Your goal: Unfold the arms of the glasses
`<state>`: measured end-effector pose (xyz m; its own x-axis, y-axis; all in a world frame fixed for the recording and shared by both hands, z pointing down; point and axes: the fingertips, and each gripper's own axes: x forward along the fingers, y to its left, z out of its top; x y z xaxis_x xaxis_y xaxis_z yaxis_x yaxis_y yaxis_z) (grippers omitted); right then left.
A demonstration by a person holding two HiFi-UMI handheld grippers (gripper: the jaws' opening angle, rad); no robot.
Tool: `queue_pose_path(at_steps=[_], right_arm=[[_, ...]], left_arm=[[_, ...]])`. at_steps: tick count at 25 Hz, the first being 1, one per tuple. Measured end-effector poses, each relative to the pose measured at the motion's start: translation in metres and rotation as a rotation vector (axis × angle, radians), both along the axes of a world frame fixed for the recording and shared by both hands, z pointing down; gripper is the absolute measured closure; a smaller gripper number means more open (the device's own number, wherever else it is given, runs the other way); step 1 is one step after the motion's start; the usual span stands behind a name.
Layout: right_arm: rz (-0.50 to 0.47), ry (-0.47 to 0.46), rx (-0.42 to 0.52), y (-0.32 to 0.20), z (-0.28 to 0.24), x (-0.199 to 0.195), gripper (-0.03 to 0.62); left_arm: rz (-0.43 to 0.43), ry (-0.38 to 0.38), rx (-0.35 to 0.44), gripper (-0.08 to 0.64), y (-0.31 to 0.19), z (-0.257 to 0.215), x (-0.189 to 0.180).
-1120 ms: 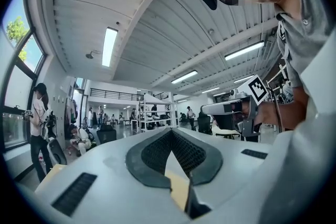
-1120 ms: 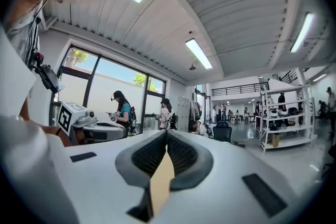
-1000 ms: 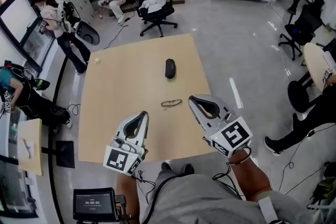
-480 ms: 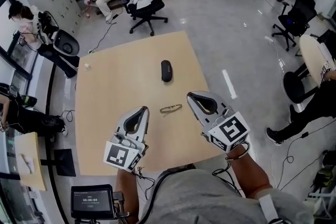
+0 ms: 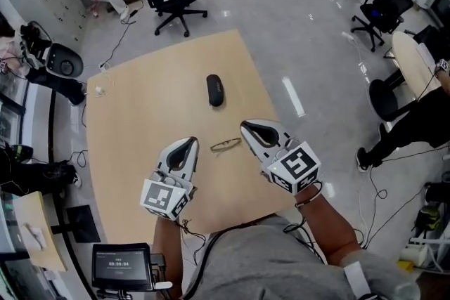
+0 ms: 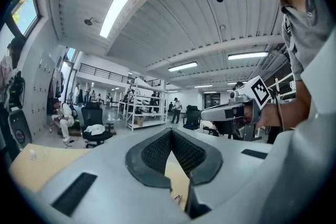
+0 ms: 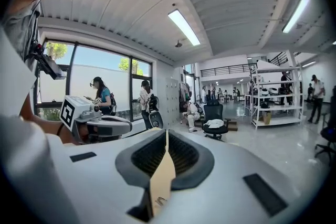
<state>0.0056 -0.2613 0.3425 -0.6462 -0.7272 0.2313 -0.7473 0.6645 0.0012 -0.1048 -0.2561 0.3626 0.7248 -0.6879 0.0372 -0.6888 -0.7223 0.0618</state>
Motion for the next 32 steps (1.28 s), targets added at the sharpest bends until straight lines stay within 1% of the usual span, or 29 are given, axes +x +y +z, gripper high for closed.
queue_pose_path(at_steps=[2,4,9,13,14,16,18,23,27,32], right_arm=[[-0.007,0.007,-0.044,-0.013,0.026,0.002,0.584],[-0.014,0.024,-0.109,-0.026,0.062,0.005,0.584],[-0.062,0.139,-0.311,-0.050,0.179,0.017,0.583],[-0.095,0.196,-0.443,-0.053,0.249,0.031,0.580],[-0.105,0.208,-0.469,-0.052,0.264,0.033,0.575],[-0.124,0.233,-0.513,-0.052,0.289,0.035,0.538],[-0.135,0.267,-0.550,-0.052,0.312,0.036,0.520],[-0.147,0.329,-0.607,-0.055,0.355,0.037,0.518],[-0.149,0.347,-0.634,-0.060,0.372,0.033,0.515],[-0.160,0.366,-0.667,-0.066,0.389,0.028,0.515]], left_arm=[[0.001,-0.018,-0.048,0.555,-0.015,0.027,0.002],[0.002,-0.040,-0.117,0.555,-0.031,0.062,0.005],[0.004,-0.057,-0.320,0.554,-0.057,0.158,0.014],[0.017,-0.090,-0.434,0.554,-0.066,0.216,0.028],[0.018,-0.096,-0.459,0.555,-0.067,0.230,0.032],[0.023,-0.111,-0.499,0.554,-0.068,0.255,0.037],[0.033,-0.124,-0.540,0.554,-0.068,0.277,0.040],[0.054,-0.145,-0.642,0.554,-0.064,0.322,0.044],[0.065,-0.175,-0.692,0.554,-0.063,0.346,0.043],[0.080,-0.188,-0.735,0.554,-0.065,0.365,0.045]])
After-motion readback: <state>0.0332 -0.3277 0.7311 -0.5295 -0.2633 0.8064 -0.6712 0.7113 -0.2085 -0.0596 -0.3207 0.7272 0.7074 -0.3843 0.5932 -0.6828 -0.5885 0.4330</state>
